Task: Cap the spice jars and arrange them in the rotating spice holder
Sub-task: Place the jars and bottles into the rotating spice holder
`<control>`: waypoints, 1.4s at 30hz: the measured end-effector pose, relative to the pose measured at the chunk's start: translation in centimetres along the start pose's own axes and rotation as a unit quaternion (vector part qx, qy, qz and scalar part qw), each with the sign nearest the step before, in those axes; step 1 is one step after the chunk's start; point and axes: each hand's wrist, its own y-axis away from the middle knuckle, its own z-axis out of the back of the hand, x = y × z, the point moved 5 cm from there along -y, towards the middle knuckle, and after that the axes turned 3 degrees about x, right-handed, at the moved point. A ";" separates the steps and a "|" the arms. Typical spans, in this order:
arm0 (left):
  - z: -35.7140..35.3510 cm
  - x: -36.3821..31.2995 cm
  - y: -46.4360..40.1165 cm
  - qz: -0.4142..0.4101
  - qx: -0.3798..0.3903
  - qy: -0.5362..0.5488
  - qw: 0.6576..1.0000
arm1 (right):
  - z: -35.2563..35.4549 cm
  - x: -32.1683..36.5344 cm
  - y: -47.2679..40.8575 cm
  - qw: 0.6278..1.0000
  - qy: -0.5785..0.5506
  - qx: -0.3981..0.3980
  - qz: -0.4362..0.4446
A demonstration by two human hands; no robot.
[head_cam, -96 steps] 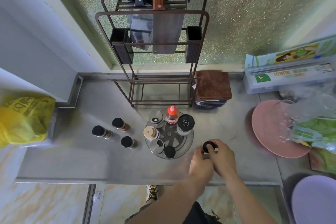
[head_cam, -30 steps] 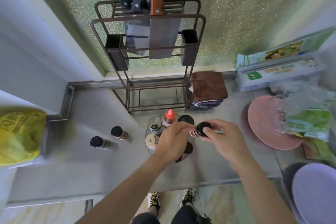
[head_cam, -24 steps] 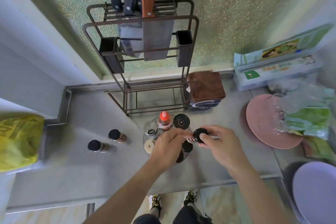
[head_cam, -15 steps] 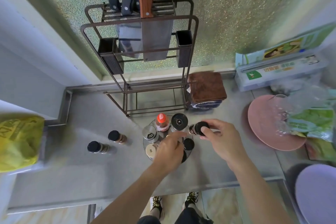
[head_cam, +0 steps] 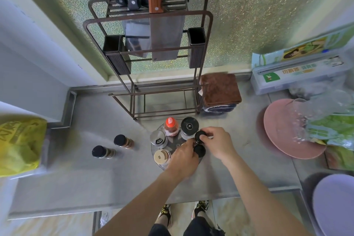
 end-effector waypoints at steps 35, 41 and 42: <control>16.6 24.1 5.9 0.131 -0.228 -0.110 0.959 | -24.1 16.7 0.5 0.938 0.282 0.046 0.195; 18.3 21.3 7.4 0.055 -0.289 -0.065 0.953 | -21.2 17.0 3.0 0.958 0.199 0.011 0.205; 18.4 20.0 7.8 0.043 -0.285 -0.056 0.956 | -20.0 17.0 3.9 0.962 0.179 -0.002 0.208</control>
